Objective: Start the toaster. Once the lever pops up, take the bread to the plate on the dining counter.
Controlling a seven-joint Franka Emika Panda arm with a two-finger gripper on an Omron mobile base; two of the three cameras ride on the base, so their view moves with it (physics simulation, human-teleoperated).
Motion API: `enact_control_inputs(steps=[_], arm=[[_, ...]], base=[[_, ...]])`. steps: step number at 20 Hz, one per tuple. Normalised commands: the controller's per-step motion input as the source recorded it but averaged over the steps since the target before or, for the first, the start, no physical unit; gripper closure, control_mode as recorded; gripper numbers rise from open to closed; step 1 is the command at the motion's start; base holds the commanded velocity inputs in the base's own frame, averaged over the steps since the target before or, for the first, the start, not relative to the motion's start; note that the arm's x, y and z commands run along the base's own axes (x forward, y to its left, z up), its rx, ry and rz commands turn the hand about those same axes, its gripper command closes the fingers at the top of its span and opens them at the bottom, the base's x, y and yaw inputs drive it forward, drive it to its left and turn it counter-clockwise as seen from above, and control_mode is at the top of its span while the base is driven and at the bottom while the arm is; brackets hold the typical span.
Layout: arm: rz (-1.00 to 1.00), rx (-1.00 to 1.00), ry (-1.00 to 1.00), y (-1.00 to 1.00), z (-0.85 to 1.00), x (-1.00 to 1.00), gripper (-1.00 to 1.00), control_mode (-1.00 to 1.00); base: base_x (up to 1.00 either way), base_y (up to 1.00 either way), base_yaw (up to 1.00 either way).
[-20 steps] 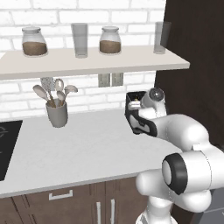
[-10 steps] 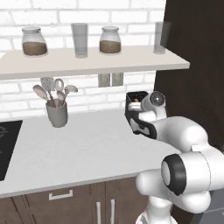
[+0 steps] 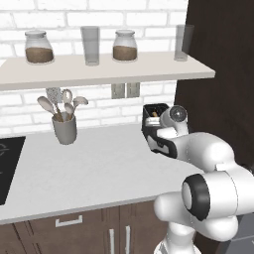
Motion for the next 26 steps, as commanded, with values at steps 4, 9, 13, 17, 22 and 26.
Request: enact_control_inputs(steps=[4,9,13,17,22,26], arm=[[-0.03,0.0,-0.01,0.0,0.0,0.0,-1.0,-1.0],[-0.02,0.0,-0.01,0.0,0.0,0.0,-1.0,-1.0],[-0.02,0.0,0.0,0.0,0.0,0.0,-1.0,-1.0],[0.0,0.0,0.0,0.0,0.0,-0.02,-1.0,-1.0],[0.0,0.0,0.0,0.0,0.0,-0.13,-1.0,-1.0],[0.0,0.0,-0.03,0.0,0.0,-0.09,-1.0,-1.0]], base=[[0.0,0.0,0.0],[0.0,0.0,0.0],[0.0,0.0,0.0],[0.0,0.0,0.0],[0.0,0.0,0.0],[0.0,0.0,0.0]])
